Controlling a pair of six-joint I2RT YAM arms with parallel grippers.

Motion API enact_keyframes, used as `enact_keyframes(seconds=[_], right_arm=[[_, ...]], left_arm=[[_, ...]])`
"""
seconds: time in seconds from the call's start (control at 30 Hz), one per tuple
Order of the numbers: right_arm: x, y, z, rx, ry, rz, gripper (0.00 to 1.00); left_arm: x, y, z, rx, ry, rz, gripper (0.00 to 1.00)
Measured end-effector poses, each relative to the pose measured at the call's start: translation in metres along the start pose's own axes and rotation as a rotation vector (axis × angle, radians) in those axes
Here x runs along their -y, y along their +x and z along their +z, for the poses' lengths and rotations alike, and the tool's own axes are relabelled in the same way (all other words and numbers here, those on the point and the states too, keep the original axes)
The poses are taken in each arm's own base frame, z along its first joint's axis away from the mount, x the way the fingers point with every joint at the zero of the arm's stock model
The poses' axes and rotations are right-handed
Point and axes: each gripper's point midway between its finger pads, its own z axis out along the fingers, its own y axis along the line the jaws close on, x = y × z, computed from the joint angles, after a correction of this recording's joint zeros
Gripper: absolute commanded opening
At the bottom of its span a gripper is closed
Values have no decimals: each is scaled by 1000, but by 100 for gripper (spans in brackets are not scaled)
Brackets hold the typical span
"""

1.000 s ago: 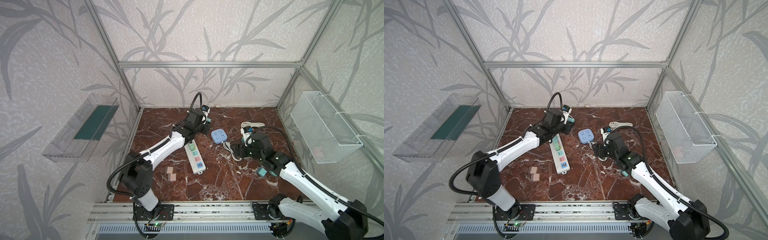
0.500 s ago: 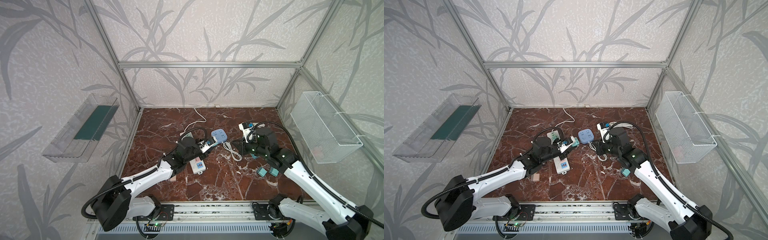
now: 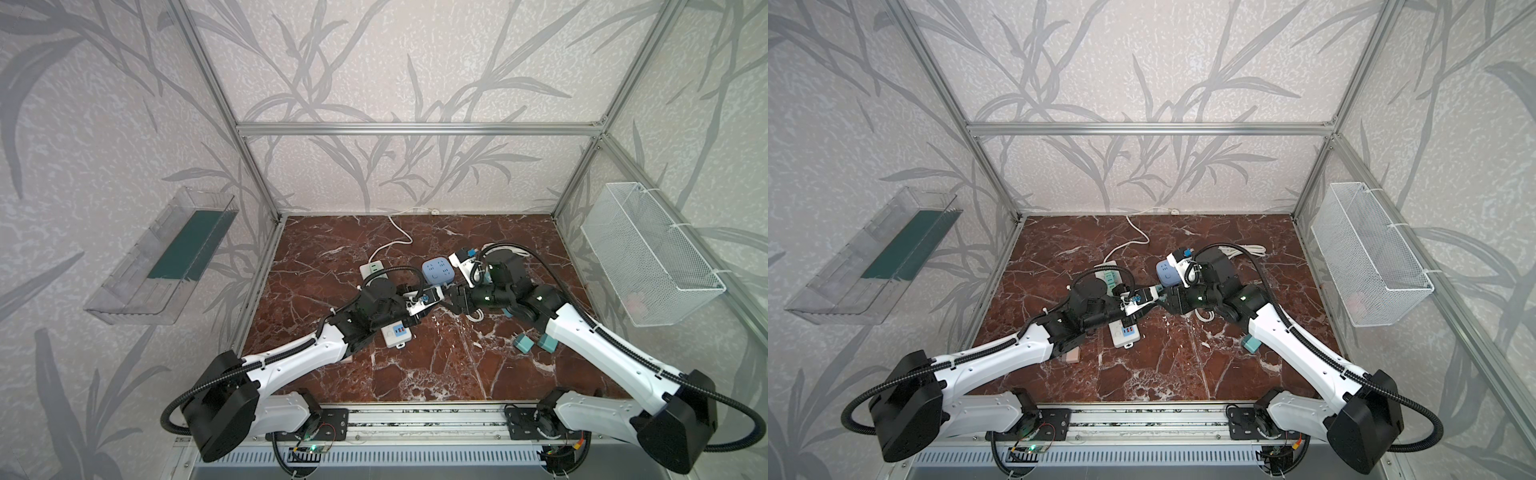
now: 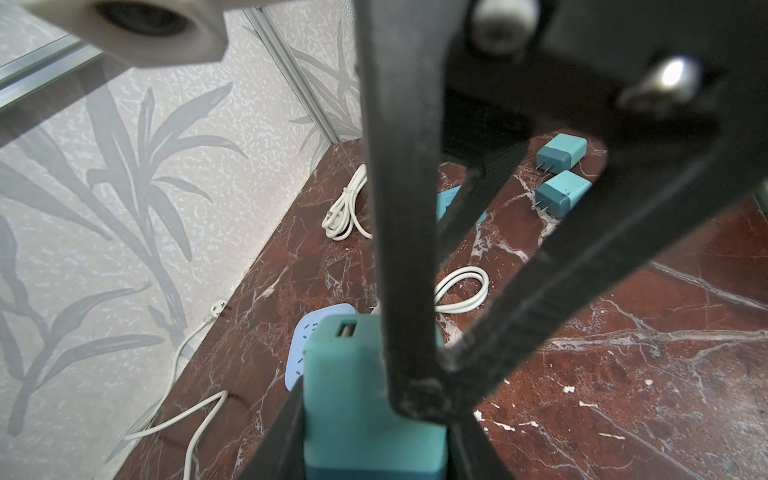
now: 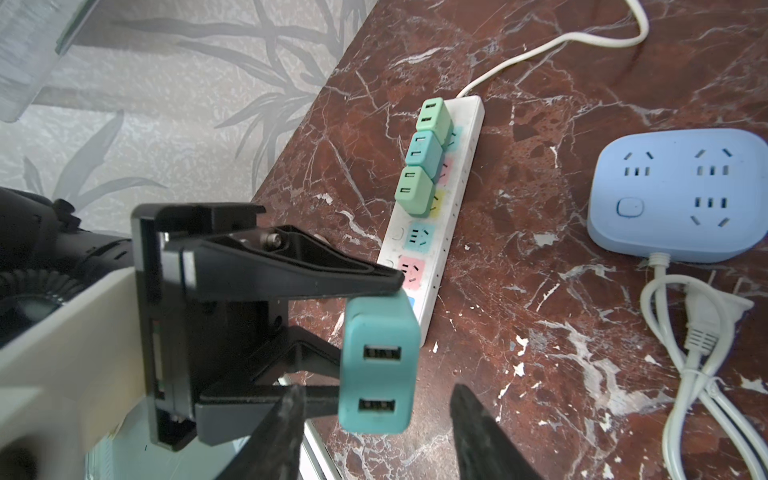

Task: Insert the plug
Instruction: 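Carry the teal adapter with the left gripper toward the right gripper, then take the teal adapter with the right gripper while the left releases and withdraws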

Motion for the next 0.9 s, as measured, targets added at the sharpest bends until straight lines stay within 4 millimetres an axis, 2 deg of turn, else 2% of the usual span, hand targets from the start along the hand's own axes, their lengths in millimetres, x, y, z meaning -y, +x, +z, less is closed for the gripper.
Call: enact_keyframes(seconds=[0.03, 0.3, 0.4, 0.5, 0.57, 0.7, 0.77, 0.83, 0.9], right_arm=[[0, 0, 1, -2, -2, 0, 39], [-4, -10, 4, 33, -28, 29, 34], [-3, -9, 7, 26, -28, 44, 36], [-3, -8, 8, 20, -31, 48, 43], [-4, -7, 9, 16, -32, 48, 42], [-3, -4, 9, 4, -27, 59, 19], [-3, -3, 9, 2, -27, 57, 3], [-3, -3, 9, -1, -28, 55, 0], [-3, -3, 9, 0, -29, 55, 0]], left_arm=[[1, 0, 0, 1, 2, 3, 0], [11, -3, 1, -1, 28, 18, 0], [11, -2, 2, -3, 25, 23, 0], [11, -3, 2, -5, 17, 29, 0], [10, -2, 2, -10, 9, 30, 0], [6, -2, 1, -10, -11, 34, 0], [6, -1, 1, -16, -17, 34, 0], [5, 0, 1, -19, -22, 36, 0], [4, 0, 1, -21, -26, 36, 29]])
